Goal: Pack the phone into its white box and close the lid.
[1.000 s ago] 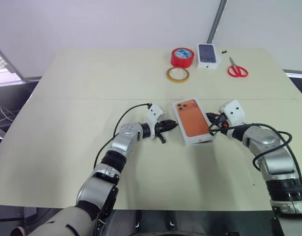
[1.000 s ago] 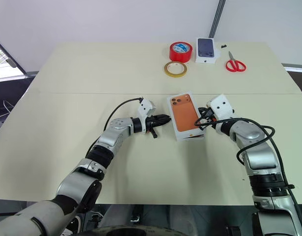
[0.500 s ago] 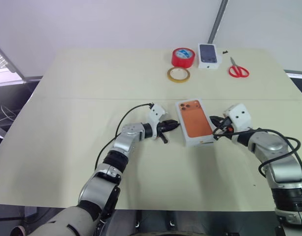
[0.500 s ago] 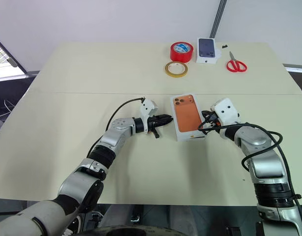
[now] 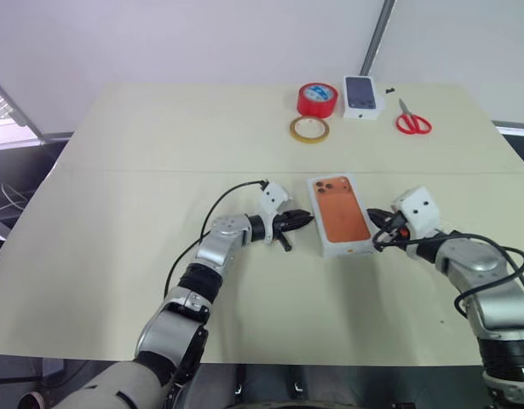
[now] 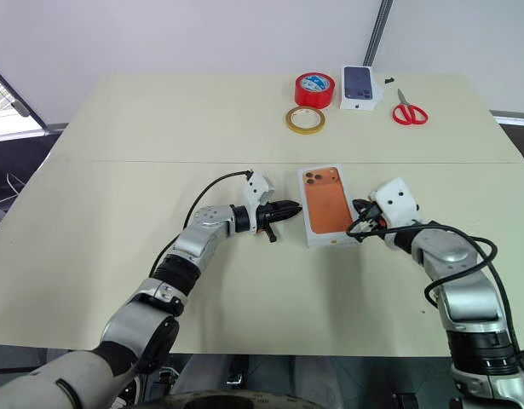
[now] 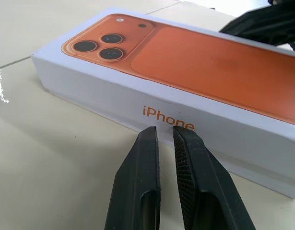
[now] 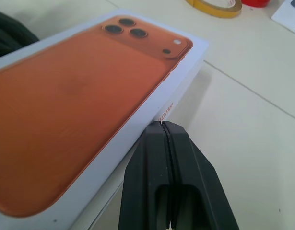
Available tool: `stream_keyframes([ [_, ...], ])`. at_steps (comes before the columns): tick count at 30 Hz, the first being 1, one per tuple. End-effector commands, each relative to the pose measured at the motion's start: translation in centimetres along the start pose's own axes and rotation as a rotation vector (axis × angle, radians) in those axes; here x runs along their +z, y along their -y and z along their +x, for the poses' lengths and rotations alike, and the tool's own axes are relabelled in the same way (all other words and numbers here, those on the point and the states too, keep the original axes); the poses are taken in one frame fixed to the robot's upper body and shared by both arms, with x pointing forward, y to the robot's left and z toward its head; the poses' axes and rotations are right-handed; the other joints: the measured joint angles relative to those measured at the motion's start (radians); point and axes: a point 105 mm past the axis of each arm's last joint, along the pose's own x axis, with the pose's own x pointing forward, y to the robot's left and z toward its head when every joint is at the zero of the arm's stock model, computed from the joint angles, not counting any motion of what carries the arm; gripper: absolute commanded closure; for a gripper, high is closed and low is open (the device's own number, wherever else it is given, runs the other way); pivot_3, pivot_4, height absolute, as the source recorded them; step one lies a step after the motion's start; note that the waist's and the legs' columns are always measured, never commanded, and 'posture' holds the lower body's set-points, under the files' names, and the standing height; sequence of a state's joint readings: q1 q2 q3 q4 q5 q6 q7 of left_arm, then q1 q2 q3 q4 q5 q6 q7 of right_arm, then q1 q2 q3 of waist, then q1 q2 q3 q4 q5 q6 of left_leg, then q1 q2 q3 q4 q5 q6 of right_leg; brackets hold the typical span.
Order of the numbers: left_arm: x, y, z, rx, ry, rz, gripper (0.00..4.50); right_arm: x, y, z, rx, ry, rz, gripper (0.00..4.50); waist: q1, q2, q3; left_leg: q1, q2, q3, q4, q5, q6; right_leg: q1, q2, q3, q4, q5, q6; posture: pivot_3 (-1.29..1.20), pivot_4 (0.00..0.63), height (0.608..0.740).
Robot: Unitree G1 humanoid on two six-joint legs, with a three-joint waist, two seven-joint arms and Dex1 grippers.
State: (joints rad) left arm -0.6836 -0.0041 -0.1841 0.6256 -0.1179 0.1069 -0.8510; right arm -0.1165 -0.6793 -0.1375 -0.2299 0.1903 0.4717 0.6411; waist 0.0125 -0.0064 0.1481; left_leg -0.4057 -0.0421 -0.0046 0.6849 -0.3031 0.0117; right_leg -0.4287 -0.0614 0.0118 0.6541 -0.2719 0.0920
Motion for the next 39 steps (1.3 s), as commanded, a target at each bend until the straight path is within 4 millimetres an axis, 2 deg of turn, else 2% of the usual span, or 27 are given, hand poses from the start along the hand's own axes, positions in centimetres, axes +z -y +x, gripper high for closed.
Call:
stream_keyframes([
  [1, 1.2, 1.1, 0.5, -0.051, 0.029, 0.043, 3.92, 0.3, -1.8, 0.2, 0.081, 0.009, -0.07, 4.47, 0.0, 0.0, 0.0, 0.0, 0.0, 0.0, 0.0, 0.0, 0.0, 0.0, 0.0, 0.0, 0.0, 0.0, 0.0, 0.0, 0.15, 0.74],
  [9, 1.0, 0.9, 0.1, -0.045, 0.019, 0.041, 3.92, -0.8, -1.6, 0.6, 0.071, -0.036, -0.111, 4.47, -0.002, 0.0, 0.0, 0.001, 0.0, 0.0, 0.0, 0.0, 0.0, 0.0, 0.0, 0.0, 0.001, 0.0, 0.0, 0.0, 0.15, 0.74],
  [17, 1.5, 0.4, -0.6, -0.041, 0.026, 0.041, 3.92, -0.8, 3.1, -0.3, -0.065, -0.064, -0.168, 4.47, -0.001, 0.0, 0.0, 0.001, 0.0, 0.0, 0.0, 0.001, -0.002, 0.0, 0.0, 0.0, 0.001, 0.0, 0.0, 0.0, 0.15, 0.74],
  [24, 1.9, 0.0, -1.1, -0.036, 0.031, 0.045, 3.92, 0.5, 4.1, -0.8, -0.064, -0.037, -0.217, 4.47, -0.001, 0.0, 0.0, 0.001, 0.0, 0.0, 0.0, 0.001, -0.002, 0.0, 0.0, 0.0, 0.001, 0.0, 0.0, 0.0, 0.15, 0.74],
  [28, 4.3, -0.6, -1.0, -0.019, 0.105, 0.012, 3.92, 4.0, 3.1, -1.2, 0.004, 0.151, -0.115, 4.47, -0.002, 0.0, 0.0, 0.001, 0.0, 0.0, 0.0, 0.001, -0.002, 0.0, 0.0, 0.0, 0.001, 0.0, 0.0, 0.0, 0.15, 0.74],
  [31, 6.2, -0.6, -0.1, -0.019, 0.163, -0.006, 3.92, 5.2, 1.7, -1.3, 0.092, 0.218, -0.046, 4.47, 0.0, 0.0, 0.0, 0.001, 0.0, 0.0, 0.0, 0.0, -0.001, 0.0, 0.0, 0.0, 0.001, 0.0, 0.0, 0.0, 0.15, 0.74],
  [35, 6.8, 0.1, 2.1, -0.047, 0.167, -0.004, 3.92, 3.1, -1.4, -0.8, 0.239, 0.129, -0.072, 4.47, 0.007, -0.001, 0.0, 0.001, -0.001, 0.0, 0.001, 0.0, 0.0, 0.001, 0.0, 0.0, 0.001, 0.0, 0.0, 0.0, 0.15, 0.74],
  [39, 5.1, 1.1, 3.8, -0.081, 0.098, 0.013, 3.92, 1.0, -3.0, -0.3, 0.287, 0.045, -0.099, 4.47, -0.001, -0.001, 0.0, 0.001, -0.001, 0.001, 0.002, 0.0, 0.0, 0.002, 0.0, 0.0, 0.0, 0.0, 0.0, 0.0, 0.15, 0.74],
])
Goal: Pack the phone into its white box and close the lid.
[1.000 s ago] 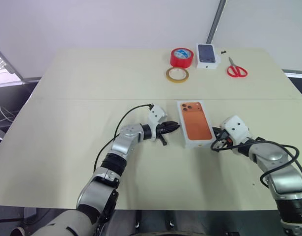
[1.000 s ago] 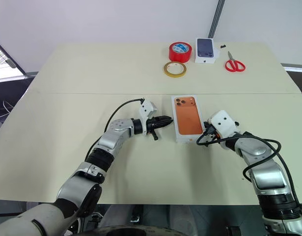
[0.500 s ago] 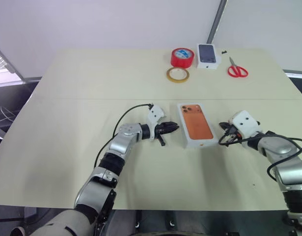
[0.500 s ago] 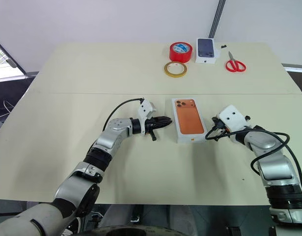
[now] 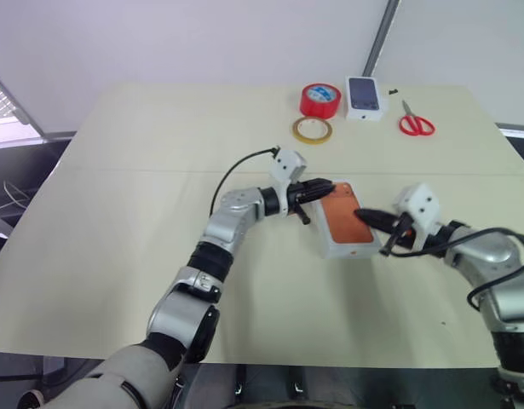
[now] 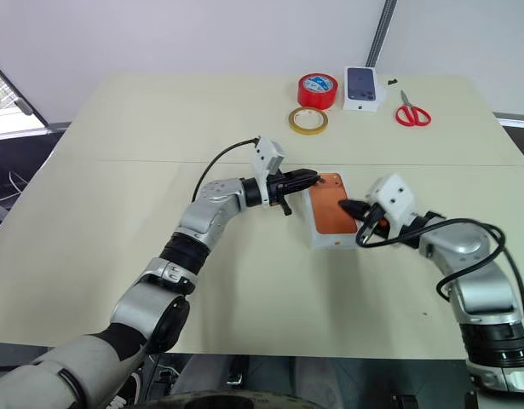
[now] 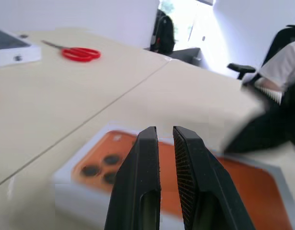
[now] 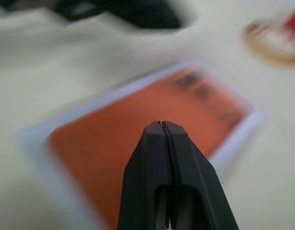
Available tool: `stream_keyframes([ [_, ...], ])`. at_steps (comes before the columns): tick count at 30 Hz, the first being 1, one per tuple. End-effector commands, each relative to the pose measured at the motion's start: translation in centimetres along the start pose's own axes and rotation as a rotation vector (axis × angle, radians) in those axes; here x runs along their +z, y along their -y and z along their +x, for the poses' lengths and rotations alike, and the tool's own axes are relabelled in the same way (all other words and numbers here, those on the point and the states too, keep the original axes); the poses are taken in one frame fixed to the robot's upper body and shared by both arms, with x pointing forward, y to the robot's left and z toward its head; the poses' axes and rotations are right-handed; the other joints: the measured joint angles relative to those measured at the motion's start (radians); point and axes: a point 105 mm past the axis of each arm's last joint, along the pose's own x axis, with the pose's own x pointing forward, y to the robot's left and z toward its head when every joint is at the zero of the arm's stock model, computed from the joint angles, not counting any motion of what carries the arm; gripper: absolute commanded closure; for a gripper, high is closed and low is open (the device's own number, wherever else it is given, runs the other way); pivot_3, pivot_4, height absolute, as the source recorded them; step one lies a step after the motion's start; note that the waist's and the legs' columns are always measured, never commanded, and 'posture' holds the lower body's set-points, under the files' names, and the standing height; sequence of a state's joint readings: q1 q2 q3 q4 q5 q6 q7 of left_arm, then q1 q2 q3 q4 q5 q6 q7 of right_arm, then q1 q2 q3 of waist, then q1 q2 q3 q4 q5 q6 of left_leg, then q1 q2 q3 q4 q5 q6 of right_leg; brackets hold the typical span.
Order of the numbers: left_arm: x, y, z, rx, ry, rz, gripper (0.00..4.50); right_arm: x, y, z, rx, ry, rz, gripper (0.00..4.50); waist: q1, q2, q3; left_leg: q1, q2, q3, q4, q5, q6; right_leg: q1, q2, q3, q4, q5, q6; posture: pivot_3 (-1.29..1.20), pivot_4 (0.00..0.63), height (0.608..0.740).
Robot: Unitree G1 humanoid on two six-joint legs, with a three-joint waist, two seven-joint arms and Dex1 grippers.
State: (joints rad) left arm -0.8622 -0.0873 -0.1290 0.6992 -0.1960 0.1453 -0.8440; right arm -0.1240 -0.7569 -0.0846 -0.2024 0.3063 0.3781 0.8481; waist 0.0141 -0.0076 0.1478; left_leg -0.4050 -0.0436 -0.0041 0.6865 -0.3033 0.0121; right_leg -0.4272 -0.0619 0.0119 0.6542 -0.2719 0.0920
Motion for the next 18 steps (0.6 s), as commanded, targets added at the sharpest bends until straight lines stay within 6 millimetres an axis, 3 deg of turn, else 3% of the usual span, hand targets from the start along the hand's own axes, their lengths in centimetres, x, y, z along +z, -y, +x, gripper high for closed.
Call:
stream_keyframes([
  [1, -1.3, 0.9, 1.1, -0.039, -0.053, 0.033, 3.92, -0.7, -0.7, 0.2, 0.02, -0.059, -0.082, 4.47, -0.005, 0.0, 0.0, 0.0, 0.0, 0.001, 0.0, 0.0, 0.001, 0.0, 0.0, 0.0, 0.0, 0.0, 0.0, 0.0, 0.15, 0.74],
  [8, -4.4, 1.3, 0.8, -0.062, -0.162, 0.053, 3.92, -2.0, -2.1, 0.5, 0.049, -0.105, -0.101, 4.47, -0.005, 0.0, -0.001, 0.003, 0.001, 0.001, 0.0, -0.002, 0.003, 0.001, 0.001, 0.0, 0.003, 0.0, 0.0, 0.0, 0.15, 0.74],
  [12, -4.8, 0.6, 0.2, -0.042, -0.177, 0.028, 3.92, -2.0, -1.2, 0.5, -0.001, -0.109, -0.118, 4.47, -0.005, 0.0, -0.001, 0.005, 0.001, 0.001, 0.0, -0.002, 0.003, 0.003, 0.001, 0.001, 0.002, 0.0, 0.0, 0.0, 0.15, 0.74],
  [18, -2.9, -0.5, -0.5, -0.018, -0.119, -0.015, 3.92, 0.6, 2.3, 0.9, -0.163, 0.006, -0.07, 4.47, -0.008, 0.0, 0.0, 0.007, 0.001, 0.001, -0.001, -0.002, 0.003, 0.004, 0.001, 0.001, 0.003, 0.0, 0.0, 0.0, 0.15, 0.74],
])
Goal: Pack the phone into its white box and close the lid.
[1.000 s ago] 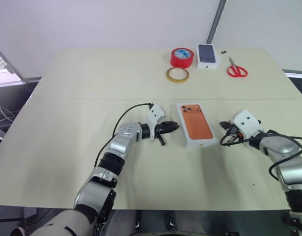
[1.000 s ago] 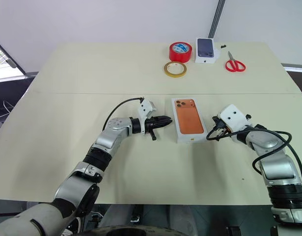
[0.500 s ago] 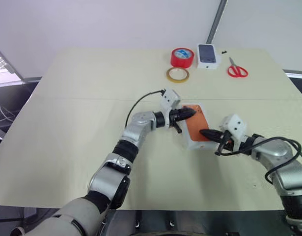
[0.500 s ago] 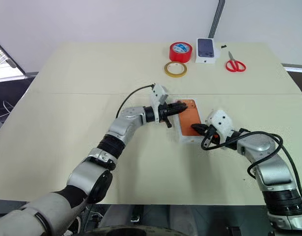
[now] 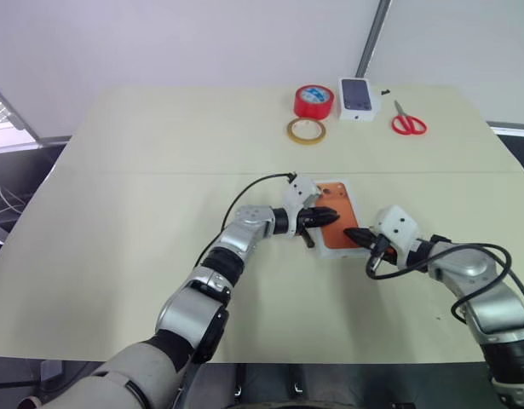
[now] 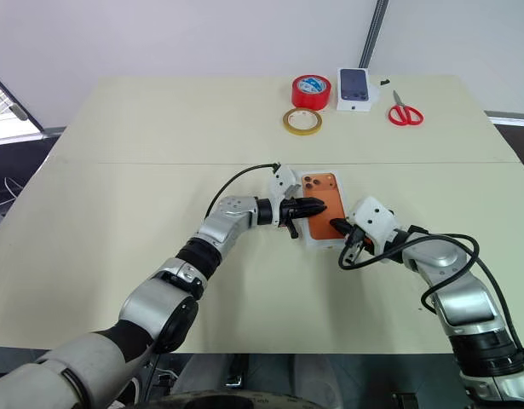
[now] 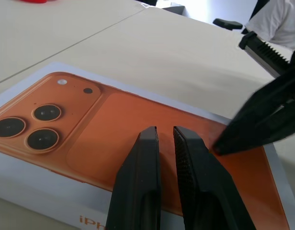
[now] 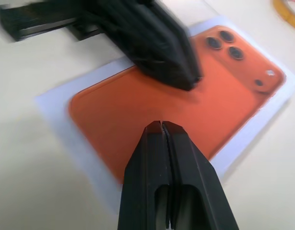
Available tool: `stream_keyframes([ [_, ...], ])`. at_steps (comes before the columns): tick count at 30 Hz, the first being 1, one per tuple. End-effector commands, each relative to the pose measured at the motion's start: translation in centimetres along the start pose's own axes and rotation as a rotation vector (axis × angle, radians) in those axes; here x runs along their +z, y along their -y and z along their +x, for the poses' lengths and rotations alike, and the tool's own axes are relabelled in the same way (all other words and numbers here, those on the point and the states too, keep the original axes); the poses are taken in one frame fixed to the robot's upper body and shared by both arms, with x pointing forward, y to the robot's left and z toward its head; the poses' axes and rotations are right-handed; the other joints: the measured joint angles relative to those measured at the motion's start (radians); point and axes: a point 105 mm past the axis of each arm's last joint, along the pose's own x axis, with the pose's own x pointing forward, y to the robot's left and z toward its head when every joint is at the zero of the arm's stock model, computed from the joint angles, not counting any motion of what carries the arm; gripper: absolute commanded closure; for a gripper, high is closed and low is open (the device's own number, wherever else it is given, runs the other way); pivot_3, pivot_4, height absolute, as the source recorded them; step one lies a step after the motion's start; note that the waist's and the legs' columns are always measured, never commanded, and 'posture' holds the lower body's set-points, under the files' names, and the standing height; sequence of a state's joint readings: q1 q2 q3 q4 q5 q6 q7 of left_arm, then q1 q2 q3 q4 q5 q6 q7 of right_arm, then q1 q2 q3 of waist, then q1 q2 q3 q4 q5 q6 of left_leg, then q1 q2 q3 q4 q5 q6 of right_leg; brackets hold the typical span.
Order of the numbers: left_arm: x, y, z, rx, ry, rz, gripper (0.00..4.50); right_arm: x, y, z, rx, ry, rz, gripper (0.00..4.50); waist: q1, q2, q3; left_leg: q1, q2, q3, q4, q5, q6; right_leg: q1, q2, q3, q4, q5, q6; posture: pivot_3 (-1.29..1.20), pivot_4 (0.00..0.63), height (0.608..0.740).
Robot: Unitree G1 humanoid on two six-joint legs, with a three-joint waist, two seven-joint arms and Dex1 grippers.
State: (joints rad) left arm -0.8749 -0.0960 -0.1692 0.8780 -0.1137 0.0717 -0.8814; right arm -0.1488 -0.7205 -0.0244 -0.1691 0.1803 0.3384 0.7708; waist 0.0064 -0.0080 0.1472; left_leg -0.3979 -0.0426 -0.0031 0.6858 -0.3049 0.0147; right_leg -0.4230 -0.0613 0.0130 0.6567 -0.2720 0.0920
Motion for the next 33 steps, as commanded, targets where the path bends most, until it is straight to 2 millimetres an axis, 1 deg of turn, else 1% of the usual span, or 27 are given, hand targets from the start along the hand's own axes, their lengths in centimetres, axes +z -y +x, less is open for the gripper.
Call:
stream_keyframes([
  [1, 1.3, -1.0, -1.0, 0.021, 0.032, -0.007, 3.92, 1.5, 2.6, -0.3, -0.123, 0.056, 0.008, 4.47, -0.001, 0.0, 0.0, 0.0, 0.0, 0.0, 0.0, 0.0, 0.0, 0.0, 0.0, 0.0, 0.0, 0.0, 0.0, 0.0, 0.15, 0.74],
  [3, 1.6, -1.4, -1.8, 0.028, 0.059, -0.007, 3.92, 1.2, 3.8, -0.1, -0.182, 0.039, 0.006, 4.47, -0.002, 0.0, 0.0, 0.0, 0.0, 0.0, 0.0, 0.0, 0.0, -0.001, 0.0, 0.0, 0.001, 0.0, 0.0, 0.0, 0.15, 0.74],
  [6, 1.7, -1.6, -3.4, 0.015, 0.079, 0.0, 3.06, -0.4, 4.1, 0.5, -0.192, -0.045, -0.002, 4.5, 0.0, 0.0, 0.0, 0.0, 0.0, 0.0, 0.0, 0.001, -0.001, -0.001, 0.0, 0.0, 0.001, 0.0, 0.0, 0.0, 0.15, 0.74],
  [8, 2.0, -2.2, -4.4, 0.059, 0.091, 0.049, 2.09, -0.7, 3.5, 0.7, -0.162, -0.042, -0.01, 4.5, 0.002, 0.0, 0.0, 0.0, 0.0, 0.0, -0.001, 0.003, -0.005, -0.001, 0.0, 0.0, 0.001, 0.0, 0.0, 0.0, 0.15, 0.74],
  [10, 2.7, -2.9, -5.5, 0.112, 0.115, 0.067, 1.03, 0.0, 3.5, 0.7, -0.162, -0.004, 0.016, 4.5, 0.003, 0.0, 0.0, -0.001, 0.0, 0.0, -0.001, 0.003, -0.005, -0.002, -0.001, 0.0, 0.001, 0.0, 0.0, 0.0, 0.15, 0.74],
  [11, 3.1, -3.2, -6.3, 0.127, 0.127, 0.073, 0.5, 0.5, 3.7, 0.5, -0.163, 0.022, 0.049, 4.5, 0.003, 0.0, 0.0, -0.001, 0.0, 0.0, -0.001, 0.003, -0.005, -0.002, -0.001, 0.0, 0.001, 0.0, 0.0, 0.0, 0.15, 0.74],
  [12, 3.5, -3.2, -7.4, 0.124, 0.14, 0.103, 0.02, 0.9, 4.0, 0.2, -0.17, 0.034, 0.04, 4.5, 0.003, 0.0, 0.0, -0.001, 0.0, 0.0, -0.001, 0.003, -0.005, -0.002, -0.001, 0.0, 0.001, 0.0, 0.0, 0.0, 0.15, 0.74],
  [13, 3.9, -2.9, -8.4, 0.096, 0.155, 0.092, 0.02, 1.1, 4.3, -0.3, -0.167, 0.047, 0.062, 4.5, 0.001, 0.0, 0.0, -0.001, 0.0, 0.0, -0.001, 0.003, -0.005, -0.002, -0.001, 0.0, 0.001, 0.0, 0.0, 0.0, 0.15, 0.74],
  [15, 4.3, -3.2, -10.5, 0.133, 0.154, 0.134, 0.0, 1.6, 4.8, -1.2, -0.158, 0.075, 0.101, 3.95, -0.002, 0.0, 0.0, -0.001, 0.0, 0.0, -0.001, 0.003, -0.005, -0.002, -0.001, 0.0, 0.001, 0.0, 0.0, 0.0, 0.15, 0.74],
  [16, 4.2, -3.3, -11.7, 0.151, 0.148, 0.137, 0.0, 1.8, 5.0, -1.7, -0.162, 0.092, 0.108, 3.59, -0.002, 0.0, 0.0, -0.001, 0.0, 0.0, -0.001, 0.003, -0.005, -0.003, -0.001, 0.0, 0.001, 0.0, 0.0, 0.0, 0.15, 0.74],
  [17, 4.1, -3.3, -12.9, 0.169, 0.142, 0.151, 0.0, 2.1, 5.3, -2.2, -0.168, 0.115, 0.128, 3.18, -0.004, 0.0, 0.0, -0.001, 0.0, 0.0, -0.001, 0.003, -0.005, -0.003, -0.001, 0.0, 0.001, 0.0, 0.0, 0.0, 0.15, 0.74],
  [19, 4.2, -3.0, -14.9, 0.183, 0.157, 0.164, 0.0, 2.5, 5.7, -3.0, -0.178, 0.141, 0.13, 2.18, -0.005, 0.001, 0.0, -0.001, 0.001, 0.0, -0.001, 0.001, -0.002, -0.002, 0.0, 0.0, 0.001, 0.0, 0.0, 0.0, 0.15, 0.74],
  [20, 4.1, -3.0, -15.6, 0.196, 0.152, 0.142, 0.0, 2.6, 5.5, -3.4, -0.154, 0.156, 0.161, 1.62, -0.003, 0.001, 0.0, -0.001, 0.001, 0.0, -0.002, 0.001, -0.002, -0.002, 0.0, 0.0, 0.001, 0.0, 0.0, 0.0, 0.15, 0.74],
  [21, 4.0, -3.0, -16.6, 0.215, 0.15, 0.151, 0.0, 2.8, 5.2, -3.9, -0.12, 0.174, 0.188, 1.19, -0.001, 0.001, 0.0, -0.001, 0.001, -0.001, -0.002, 0.001, -0.002, -0.002, -0.001, 0.0, 0.001, 0.0, 0.0, 0.0, 0.15, 0.74],
  [22, 3.8, -2.9, -17.4, 0.224, 0.137, 0.151, 0.0, 3.0, 5.0, -4.4, -0.107, 0.185, 0.195, 0.55, 0.002, 0.001, 0.0, -0.001, 0.001, -0.001, -0.002, 0.001, -0.001, -0.002, -0.001, 0.0, 0.001, 0.0, 0.0, 0.0, 0.15, 0.74],
  [23, 3.5, -2.7, -18.2, 0.227, 0.114, 0.138, 0.0, 3.2, 5.0, -4.8, -0.105, 0.197, 0.192, 0.04, 0.002, 0.001, 0.0, -0.001, 0.001, -0.001, -0.001, 0.0, -0.001, -0.002, -0.001, 0.0, 0.001, 0.0, 0.0, 0.0, 0.15, 0.74],
  [25, 2.9, -2.3, -19.6, 0.237, 0.068, 0.153, 0.0, 3.7, 4.5, -5.6, -0.07, 0.221, 0.189, 0.04, 0.003, 0.001, 0.0, -0.001, 0.001, -0.001, -0.001, 0.0, -0.001, -0.002, -0.001, 0.0, 0.0, 0.0, 0.0, 0.0, 0.15, 0.74],
  [26, 2.8, -2.2, -20.0, 0.243, 0.056, 0.164, 0.0, 3.8, 4.2, -5.9, -0.051, 0.23, 0.189, 0.04, 0.003, 0.001, 0.0, -0.001, 0.001, -0.001, -0.001, 0.0, 0.0, -0.002, -0.001, 0.0, 0.0, 0.0, 0.0, 0.0, 0.15, 0.74],
  [28, 2.0, -2.2, -21.6, 0.272, 0.005, 0.157, 0.0, 3.5, 3.5, -6.8, -0.001, 0.214, 0.165, 0.04, 0.004, 0.001, 0.0, -0.001, 0.001, -0.001, -0.002, 0.0, 0.0, -0.002, -0.001, 0.0, 0.0, 0.0, 0.0, 0.0, 0.15, 0.74],
  [30, 1.6, -2.1, -23.2, 0.301, -0.022, 0.162, 0.0, 2.6, 3.1, -7.5, 0.014, 0.164, 0.133, 0.04, 0.004, 0.001, 0.0, -0.001, 0.001, -0.001, -0.002, 0.0, 0.0, -0.002, -0.001, 0.0, -0.001, 0.0, 0.0, 0.0, 0.15, 0.74],
  [33, 1.3, -2.0, -24.9, 0.346, -0.032, 0.15, 0.0, 0.6, 2.8, -8.6, 0.037, 0.078, 0.131, 0.04, 0.004, 0.001, 0.0, -0.001, 0.001, -0.001, -0.002, 0.0, 0.0, -0.001, -0.001, 0.0, -0.002, 0.0, 0.0, 0.0, 0.15, 0.74],
])
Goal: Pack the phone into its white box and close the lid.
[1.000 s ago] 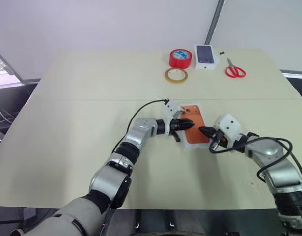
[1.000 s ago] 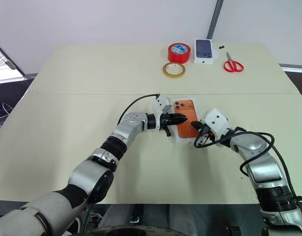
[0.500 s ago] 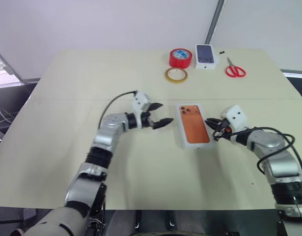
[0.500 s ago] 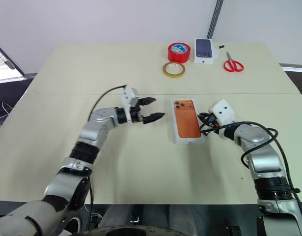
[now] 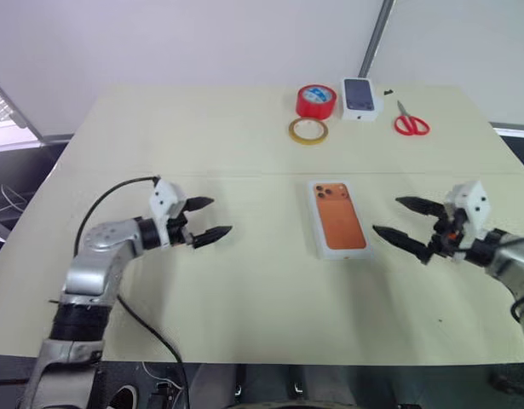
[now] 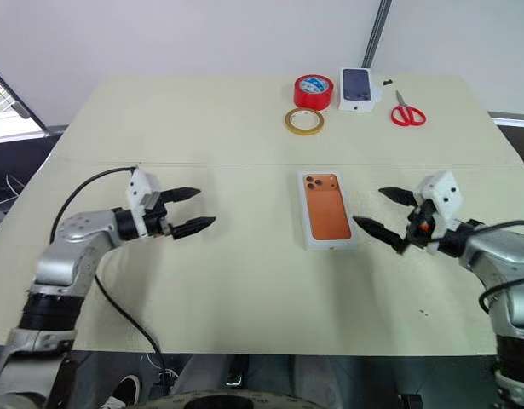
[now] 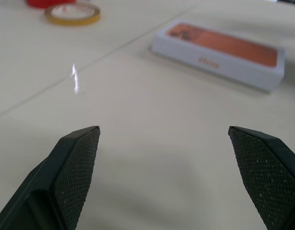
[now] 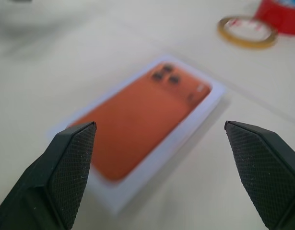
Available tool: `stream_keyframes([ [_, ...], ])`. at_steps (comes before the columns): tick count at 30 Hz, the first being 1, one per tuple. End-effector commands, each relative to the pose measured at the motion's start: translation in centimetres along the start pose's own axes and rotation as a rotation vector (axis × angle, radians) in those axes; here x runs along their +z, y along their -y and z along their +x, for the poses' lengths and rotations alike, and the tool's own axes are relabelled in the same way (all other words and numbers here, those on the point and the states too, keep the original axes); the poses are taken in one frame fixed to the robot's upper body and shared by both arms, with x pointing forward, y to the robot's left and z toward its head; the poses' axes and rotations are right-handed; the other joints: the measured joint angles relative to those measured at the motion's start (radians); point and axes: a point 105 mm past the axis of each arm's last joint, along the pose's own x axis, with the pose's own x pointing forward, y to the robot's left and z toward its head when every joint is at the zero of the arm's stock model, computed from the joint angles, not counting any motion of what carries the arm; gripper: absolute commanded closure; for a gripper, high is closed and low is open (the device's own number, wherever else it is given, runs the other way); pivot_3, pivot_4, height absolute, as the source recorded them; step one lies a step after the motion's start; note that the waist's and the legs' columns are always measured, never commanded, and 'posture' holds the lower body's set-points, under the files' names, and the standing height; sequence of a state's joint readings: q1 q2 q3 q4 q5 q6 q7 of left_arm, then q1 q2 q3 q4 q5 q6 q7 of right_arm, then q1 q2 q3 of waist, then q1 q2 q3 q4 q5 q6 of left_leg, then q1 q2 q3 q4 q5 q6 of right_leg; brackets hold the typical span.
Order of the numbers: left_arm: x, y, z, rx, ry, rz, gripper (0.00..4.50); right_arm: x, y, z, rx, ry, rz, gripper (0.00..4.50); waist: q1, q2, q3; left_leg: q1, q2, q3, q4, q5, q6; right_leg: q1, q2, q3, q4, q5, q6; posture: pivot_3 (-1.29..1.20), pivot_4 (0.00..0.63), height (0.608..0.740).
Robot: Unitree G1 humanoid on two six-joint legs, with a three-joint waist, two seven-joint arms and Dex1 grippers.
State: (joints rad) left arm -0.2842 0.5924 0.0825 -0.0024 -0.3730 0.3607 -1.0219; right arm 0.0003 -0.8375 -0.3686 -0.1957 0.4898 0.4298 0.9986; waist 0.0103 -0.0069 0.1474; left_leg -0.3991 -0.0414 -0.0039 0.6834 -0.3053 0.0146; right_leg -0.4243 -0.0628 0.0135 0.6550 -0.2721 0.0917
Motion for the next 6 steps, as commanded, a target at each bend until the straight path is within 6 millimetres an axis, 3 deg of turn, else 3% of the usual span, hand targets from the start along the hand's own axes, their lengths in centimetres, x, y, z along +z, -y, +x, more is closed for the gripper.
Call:
stream_keyframes([
  [1, 1.3, -0.4, -1.7, 0.04, 0.036, 0.042, 0.0, -0.2, 0.4, -1.6, -0.002, -0.045, -0.079, 0.04, 0.0, 0.0, 0.0, 0.0, 0.0, 0.0, 0.0, 0.0, 0.0, 0.0, 0.0, 0.0, 0.0, 0.0, 0.0, 0.0, 0.15, 0.74],
  [6, -0.2, 0.1, -3.4, 0.048, -0.014, -0.014, 0.0, -1.0, 0.9, -2.2, -0.042, -0.046, -0.043, 0.04, -0.005, 0.0, 0.0, 0.001, 0.001, 0.0, -0.001, 0.0, 0.0, 0.001, 0.0, 0.0, 0.0, 0.0, 0.0, 0.0, 0.15, 0.74],
])
